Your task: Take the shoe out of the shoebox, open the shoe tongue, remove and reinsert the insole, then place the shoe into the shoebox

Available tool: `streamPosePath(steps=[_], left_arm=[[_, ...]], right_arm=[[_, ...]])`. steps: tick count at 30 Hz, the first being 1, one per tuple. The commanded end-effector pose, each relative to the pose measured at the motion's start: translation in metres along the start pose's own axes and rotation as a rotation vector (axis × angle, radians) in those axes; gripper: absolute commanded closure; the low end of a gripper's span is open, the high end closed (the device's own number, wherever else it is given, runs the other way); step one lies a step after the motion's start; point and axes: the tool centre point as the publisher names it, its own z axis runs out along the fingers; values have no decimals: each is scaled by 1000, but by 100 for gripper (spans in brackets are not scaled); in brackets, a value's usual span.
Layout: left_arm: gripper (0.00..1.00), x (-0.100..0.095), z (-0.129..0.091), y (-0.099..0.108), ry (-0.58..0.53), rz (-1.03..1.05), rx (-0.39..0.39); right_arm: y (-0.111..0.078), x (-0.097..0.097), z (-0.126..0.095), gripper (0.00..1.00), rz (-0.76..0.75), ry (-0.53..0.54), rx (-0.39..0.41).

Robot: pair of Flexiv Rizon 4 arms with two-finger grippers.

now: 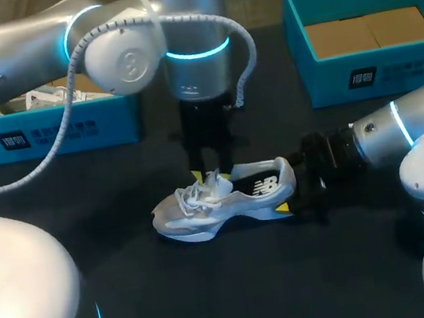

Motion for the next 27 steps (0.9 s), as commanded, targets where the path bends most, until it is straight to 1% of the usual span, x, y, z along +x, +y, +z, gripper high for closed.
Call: streamPosePath(steps=[1,4,9,15,20,22,25,27], left_arm=[[100,-4,1,1,74,33,-29],[100,-10,-7,7,114,46,-26],[100,-28,-22,14,120,23,8],[100,-47,-30,20,104,-15,25],[100,-58,-20,26,96,-12,13],[100,-62,-12,28,91,-21,3],[100,-69,6,32,46,-52,-16],[100,-76,15,34,70,-63,-18]], right_arm=[[1,-1,2,100,1,-1,2],[1,-1,2,100,1,-1,2],[1,-1,2,100,1,-1,2],[1,-1,2,100,1,-1,2],[1,-1,2,100,1,-1,2],[1,-1,2,100,1,-1,2],[1,-1,2,100,1,-1,2],[1,-1,2,100,1,-1,2]])
